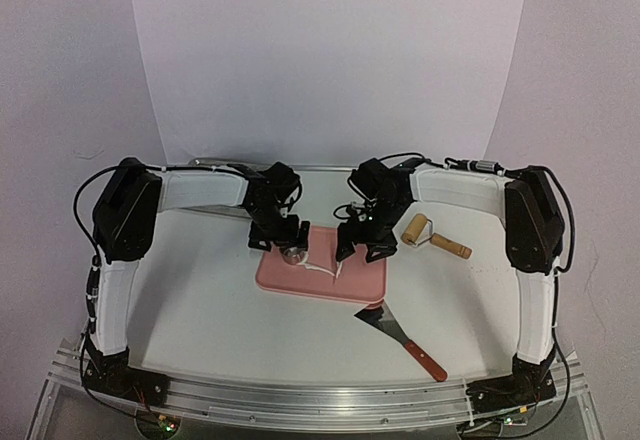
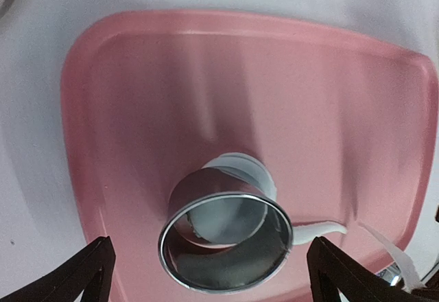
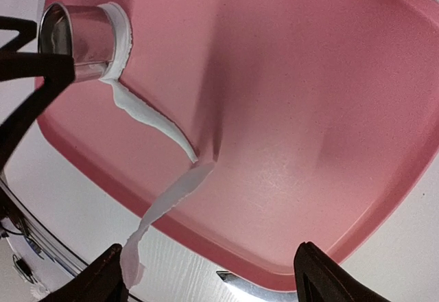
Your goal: Roll out the dumpling wrappers from the dough
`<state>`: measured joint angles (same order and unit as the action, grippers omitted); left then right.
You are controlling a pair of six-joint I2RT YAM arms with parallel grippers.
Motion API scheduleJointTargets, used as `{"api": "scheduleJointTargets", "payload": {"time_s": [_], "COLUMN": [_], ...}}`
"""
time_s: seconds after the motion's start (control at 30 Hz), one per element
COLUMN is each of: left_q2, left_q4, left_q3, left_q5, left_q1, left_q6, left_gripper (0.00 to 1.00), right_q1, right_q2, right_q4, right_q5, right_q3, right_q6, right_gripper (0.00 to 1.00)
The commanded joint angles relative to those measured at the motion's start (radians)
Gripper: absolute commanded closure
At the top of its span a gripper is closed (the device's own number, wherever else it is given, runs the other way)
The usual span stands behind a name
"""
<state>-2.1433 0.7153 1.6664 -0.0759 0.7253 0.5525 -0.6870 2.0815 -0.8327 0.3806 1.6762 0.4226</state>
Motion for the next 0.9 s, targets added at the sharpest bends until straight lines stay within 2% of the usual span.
{"api": "scheduleJointTargets", "payload": {"time_s": [0.0, 0.1, 0.3, 0.4, 0.6, 0.87], "left_q2": [0.137, 0.143, 0.064, 0.019, -0.051, -0.145], "left_q4": [-0.038, -0.057, -0.033, -0.043, -0.156, -0.147], "left_q3": [0.004, 0.026, 0.097, 0.133, 0.168, 0.278], "left_q5": [0.018, -0.045, -0.221, -0.317, -0.478, -0.554], "left_q1": [-0.006, -0.006, -0.006, -0.006, -0.004, 0.033], "left_q6": [0.0, 0.005, 0.083, 0.1, 0.141, 0.13], "left_gripper": [0.01, 0.01, 0.0, 0.01, 0.01, 0.0], "right_q1": [0.014, 0.014, 0.015, 0.015, 0.015, 0.015], "right_q2": [-0.101, -0.143, -0.24, -0.281, -0.31, -0.32], "right_q4": [0.053, 0.072, 0.133, 0.182, 0.223, 0.234], "right_q5": [0.078, 0.093, 0.052, 0.082, 0.081, 0.032], "right_q3": [-0.044, -0.072, -0.153, -0.195, -0.244, -0.238], "right_q6": [-0.045, -0.068, -0.059, -0.042, -0.021, 0.003], "right_gripper": [0.15, 0.14, 0.1, 0.1, 0.1, 0.1]}}
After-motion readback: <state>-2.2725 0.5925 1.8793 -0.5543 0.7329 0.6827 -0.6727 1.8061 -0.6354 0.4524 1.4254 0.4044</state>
